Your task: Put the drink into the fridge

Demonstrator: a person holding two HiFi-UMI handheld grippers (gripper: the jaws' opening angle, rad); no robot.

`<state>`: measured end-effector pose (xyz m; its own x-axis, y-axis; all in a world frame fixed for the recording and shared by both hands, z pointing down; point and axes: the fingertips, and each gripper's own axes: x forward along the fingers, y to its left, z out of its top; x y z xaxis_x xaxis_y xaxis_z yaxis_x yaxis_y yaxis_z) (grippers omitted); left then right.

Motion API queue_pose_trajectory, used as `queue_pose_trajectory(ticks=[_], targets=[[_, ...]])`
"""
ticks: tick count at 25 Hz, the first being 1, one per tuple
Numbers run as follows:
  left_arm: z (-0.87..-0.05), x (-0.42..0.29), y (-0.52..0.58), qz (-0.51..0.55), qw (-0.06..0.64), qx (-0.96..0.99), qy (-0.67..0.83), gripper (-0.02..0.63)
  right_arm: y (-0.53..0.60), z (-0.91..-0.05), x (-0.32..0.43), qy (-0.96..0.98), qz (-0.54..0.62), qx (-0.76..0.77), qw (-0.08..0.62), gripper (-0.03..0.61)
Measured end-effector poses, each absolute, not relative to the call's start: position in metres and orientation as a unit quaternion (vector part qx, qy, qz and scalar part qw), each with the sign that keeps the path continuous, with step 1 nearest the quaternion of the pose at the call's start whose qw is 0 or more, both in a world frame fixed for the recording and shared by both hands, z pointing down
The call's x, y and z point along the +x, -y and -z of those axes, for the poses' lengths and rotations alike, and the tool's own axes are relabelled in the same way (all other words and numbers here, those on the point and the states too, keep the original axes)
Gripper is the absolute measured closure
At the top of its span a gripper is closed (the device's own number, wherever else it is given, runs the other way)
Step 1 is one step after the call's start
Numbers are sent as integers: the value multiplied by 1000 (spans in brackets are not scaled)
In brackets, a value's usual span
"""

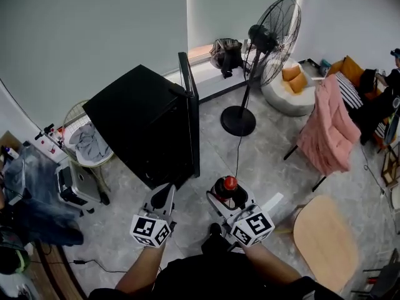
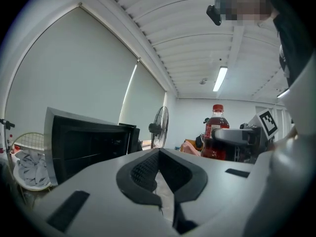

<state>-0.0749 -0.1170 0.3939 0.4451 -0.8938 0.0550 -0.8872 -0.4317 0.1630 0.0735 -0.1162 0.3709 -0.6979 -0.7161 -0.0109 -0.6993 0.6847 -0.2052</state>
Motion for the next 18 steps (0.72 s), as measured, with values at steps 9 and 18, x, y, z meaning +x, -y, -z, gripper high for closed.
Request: queue_pose_trajectory(ticks=[9,18], targets=[[-395,-65,187,17,74,809,583,601,202,-380,84,-937,76,-339,22,252],[-411,-86,220,16,75,755,651,601,254,-402,47,-959,76,-273,8,252]])
